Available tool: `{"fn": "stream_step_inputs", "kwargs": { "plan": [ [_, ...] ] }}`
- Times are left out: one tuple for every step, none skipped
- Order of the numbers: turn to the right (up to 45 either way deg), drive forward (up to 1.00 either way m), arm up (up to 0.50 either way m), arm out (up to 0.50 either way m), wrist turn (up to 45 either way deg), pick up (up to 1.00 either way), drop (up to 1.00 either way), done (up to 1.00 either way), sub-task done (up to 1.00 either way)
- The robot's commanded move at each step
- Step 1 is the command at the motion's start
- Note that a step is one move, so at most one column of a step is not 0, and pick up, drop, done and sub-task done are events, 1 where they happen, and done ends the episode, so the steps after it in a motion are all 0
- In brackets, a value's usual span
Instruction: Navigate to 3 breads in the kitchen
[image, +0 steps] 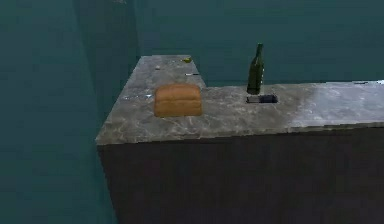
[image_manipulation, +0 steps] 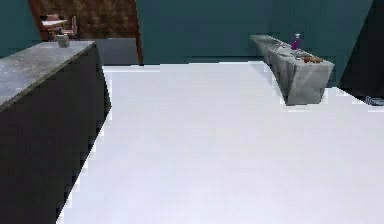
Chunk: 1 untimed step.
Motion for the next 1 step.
{"fn": "stream_step_inputs", "kwargs": {
  "plan": [
    [3.0,0.0,0.0,0.0,0.0,0.0,0.0,0.0,0.0]
  ]
}}
